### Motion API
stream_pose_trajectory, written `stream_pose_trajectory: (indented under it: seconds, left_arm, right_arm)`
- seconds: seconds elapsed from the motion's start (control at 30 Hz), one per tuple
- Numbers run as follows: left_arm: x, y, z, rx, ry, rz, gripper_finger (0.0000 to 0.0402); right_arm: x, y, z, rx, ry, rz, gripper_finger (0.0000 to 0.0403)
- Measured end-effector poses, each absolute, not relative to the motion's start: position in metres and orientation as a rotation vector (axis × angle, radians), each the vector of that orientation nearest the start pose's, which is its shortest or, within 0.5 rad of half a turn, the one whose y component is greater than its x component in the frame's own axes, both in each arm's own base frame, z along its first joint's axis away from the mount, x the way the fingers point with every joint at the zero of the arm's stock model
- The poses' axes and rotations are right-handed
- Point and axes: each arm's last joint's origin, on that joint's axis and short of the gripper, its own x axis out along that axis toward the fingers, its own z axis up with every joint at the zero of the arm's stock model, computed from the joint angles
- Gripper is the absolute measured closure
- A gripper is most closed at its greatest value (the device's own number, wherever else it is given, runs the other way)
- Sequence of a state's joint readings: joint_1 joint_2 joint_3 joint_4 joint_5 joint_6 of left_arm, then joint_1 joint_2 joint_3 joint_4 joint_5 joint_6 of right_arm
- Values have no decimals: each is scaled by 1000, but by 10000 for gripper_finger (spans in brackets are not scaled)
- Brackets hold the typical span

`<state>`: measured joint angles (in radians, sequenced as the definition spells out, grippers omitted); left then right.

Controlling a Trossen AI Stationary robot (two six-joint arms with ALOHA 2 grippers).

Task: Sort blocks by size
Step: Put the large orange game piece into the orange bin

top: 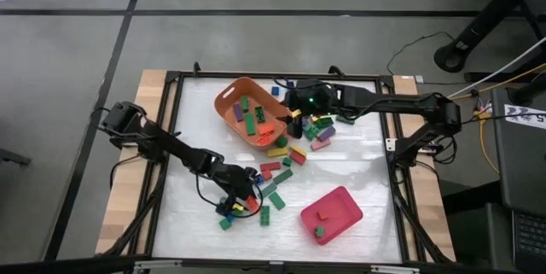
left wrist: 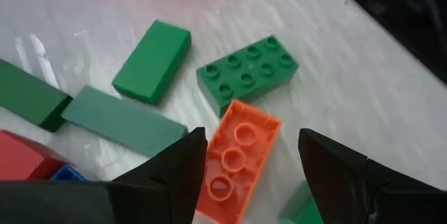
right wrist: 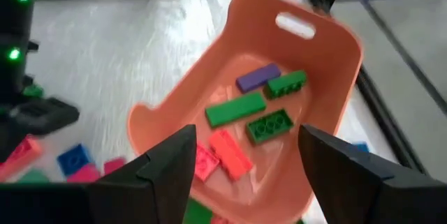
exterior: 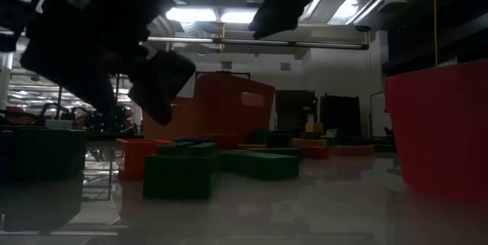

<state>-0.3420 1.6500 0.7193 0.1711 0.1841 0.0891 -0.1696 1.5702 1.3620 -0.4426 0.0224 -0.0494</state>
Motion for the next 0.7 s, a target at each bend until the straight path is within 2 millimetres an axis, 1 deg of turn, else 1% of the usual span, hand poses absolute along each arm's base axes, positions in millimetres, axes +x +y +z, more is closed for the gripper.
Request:
stream_pose_trajectory:
  seconds: [0.27,0.53,0.6,0.7]
  left_arm:
    - [287,-105,127,185,786,-532,188]
    - [287,-102,125,207,799,-516,189]
    - [287,-101,125,220,804,-516,195]
    - [286,-99,123,219,826,-511,217]
  right_arm:
    - [341,-59,320,7,653,-151,155]
    - [341,-58,320,7,653,-151,155]
    - [341,-58,320,7,653,-151,155]
    - [341,-58,320,7,653,-151,155]
